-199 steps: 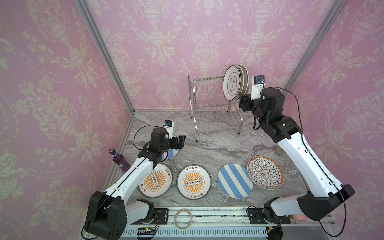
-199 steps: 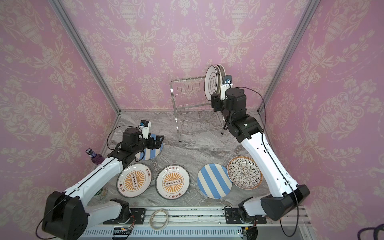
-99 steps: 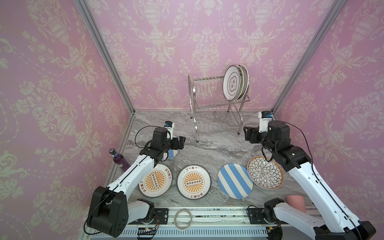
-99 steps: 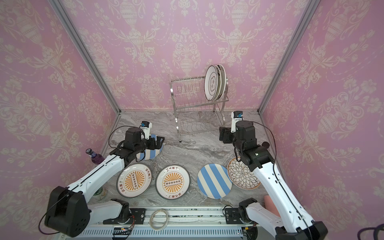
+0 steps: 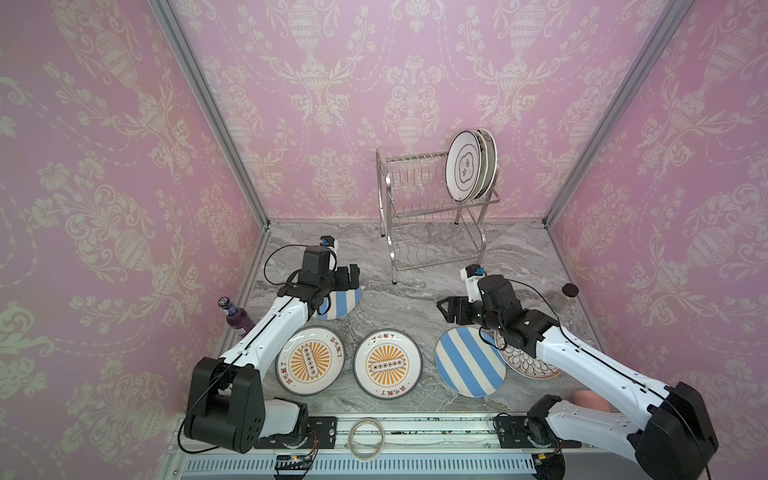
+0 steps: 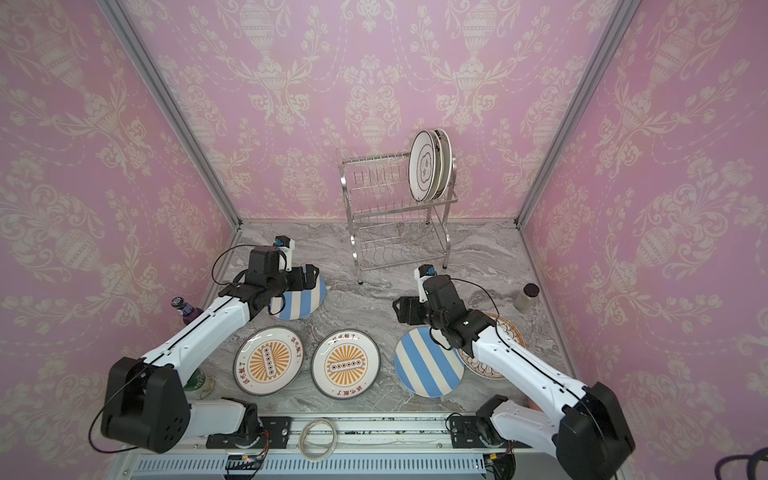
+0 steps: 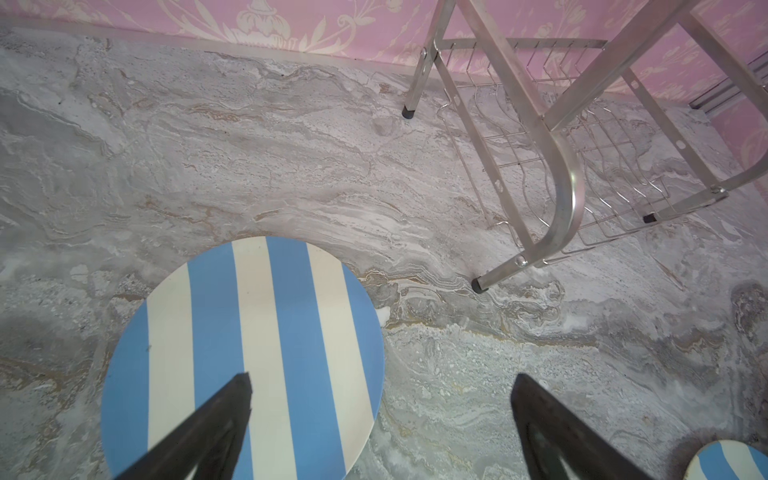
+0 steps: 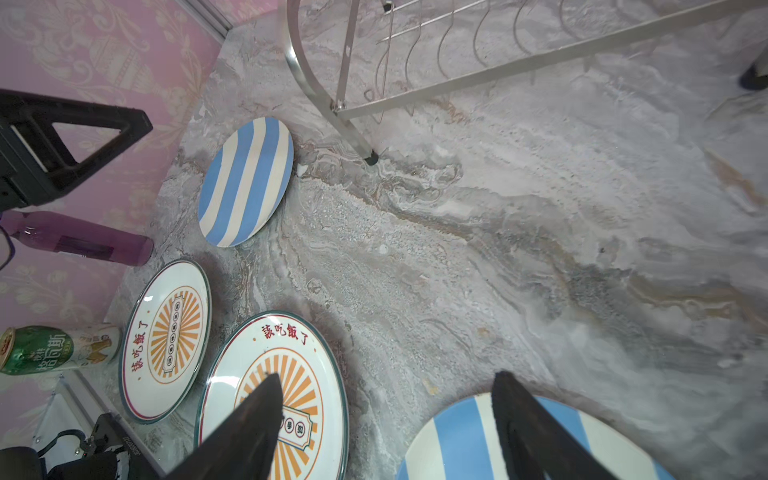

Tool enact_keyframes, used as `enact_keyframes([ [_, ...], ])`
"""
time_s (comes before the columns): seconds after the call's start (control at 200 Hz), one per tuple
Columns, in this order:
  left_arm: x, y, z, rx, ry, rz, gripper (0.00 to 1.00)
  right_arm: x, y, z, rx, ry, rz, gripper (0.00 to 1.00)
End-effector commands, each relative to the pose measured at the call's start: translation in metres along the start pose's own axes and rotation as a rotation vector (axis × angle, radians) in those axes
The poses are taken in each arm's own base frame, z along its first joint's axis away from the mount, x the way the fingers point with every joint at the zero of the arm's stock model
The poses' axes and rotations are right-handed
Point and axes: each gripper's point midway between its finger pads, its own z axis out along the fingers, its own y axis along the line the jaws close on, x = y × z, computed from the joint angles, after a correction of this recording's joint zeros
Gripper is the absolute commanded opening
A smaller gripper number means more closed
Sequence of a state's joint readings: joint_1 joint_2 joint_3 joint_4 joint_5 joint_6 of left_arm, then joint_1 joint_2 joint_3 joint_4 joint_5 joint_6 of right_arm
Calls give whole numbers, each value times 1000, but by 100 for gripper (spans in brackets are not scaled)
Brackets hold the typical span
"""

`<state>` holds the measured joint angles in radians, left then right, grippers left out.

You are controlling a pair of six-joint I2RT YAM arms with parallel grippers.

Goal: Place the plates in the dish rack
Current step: 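Withdraw the right gripper from the rack toward the blue striped plate, then move the right gripper onto the striped plate rim while left gripper presses its far edge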

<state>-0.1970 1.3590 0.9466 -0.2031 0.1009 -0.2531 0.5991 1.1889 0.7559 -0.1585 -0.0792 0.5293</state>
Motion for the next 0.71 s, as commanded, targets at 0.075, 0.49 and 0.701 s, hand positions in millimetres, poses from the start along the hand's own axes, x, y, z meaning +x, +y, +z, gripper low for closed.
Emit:
enact_keyframes([
  [0.075, -2, 27, 7, -86, 57, -46, 99, -4, 42, 44, -73, 7, -37, 81],
  [0.49, 8, 87, 18, -167, 47, -196, 99, 22, 91, 141, -254, 168, 110, 80],
  [0.701, 15, 108, 19, -218, 65, -219, 99, 19, 102, 167, -299, 169, 196, 77],
])
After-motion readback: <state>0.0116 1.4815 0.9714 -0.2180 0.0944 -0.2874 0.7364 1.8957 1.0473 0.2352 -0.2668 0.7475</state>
